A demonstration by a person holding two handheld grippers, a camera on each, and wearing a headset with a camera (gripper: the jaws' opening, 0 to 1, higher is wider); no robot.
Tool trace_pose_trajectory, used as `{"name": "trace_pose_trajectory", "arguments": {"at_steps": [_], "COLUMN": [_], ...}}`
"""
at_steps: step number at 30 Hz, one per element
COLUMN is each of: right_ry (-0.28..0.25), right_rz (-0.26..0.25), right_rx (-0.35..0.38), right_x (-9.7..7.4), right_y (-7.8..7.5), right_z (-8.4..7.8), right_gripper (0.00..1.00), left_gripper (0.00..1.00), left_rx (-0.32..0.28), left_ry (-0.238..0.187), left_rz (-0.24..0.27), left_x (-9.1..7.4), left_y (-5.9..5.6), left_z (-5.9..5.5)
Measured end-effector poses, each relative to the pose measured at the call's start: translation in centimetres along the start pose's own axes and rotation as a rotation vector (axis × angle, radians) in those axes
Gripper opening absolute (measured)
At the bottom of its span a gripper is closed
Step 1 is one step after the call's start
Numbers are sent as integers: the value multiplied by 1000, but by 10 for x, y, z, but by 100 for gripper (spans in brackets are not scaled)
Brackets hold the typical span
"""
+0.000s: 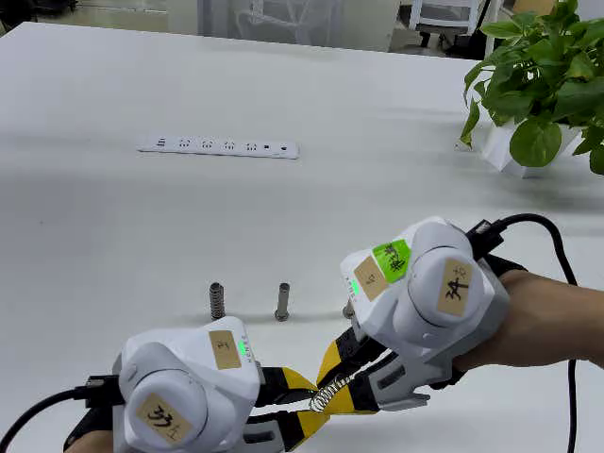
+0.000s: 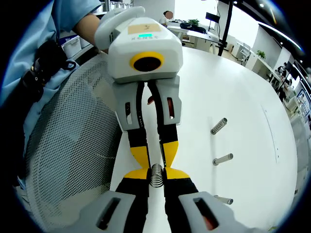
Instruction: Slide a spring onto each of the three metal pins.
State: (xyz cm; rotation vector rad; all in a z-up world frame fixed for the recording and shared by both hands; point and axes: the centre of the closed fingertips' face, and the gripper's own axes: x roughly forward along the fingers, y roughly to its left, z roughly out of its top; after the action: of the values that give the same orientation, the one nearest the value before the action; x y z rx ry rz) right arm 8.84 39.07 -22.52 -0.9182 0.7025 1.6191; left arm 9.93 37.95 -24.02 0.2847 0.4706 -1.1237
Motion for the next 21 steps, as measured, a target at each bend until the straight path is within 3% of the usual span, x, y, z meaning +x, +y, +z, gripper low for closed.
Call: {"name": "trace_pose_trajectory", "arguments": {"at_steps": [14,21], "right_ry": [18,24], "right_rz": [9,17], "right_rx": [-7,-14], "right_x": [1,1], "right_y": [-3,-6], "right_z": [-8,-10], "right_gripper": [12,12], "left_gripper": [35,56], "left_rx": [-173,-213], "left_ry": [-33,-18], "left_rz": [172,260], "left_x": [-32,-45], "left_y": [35,46], "left_z": [-19,-32]}}
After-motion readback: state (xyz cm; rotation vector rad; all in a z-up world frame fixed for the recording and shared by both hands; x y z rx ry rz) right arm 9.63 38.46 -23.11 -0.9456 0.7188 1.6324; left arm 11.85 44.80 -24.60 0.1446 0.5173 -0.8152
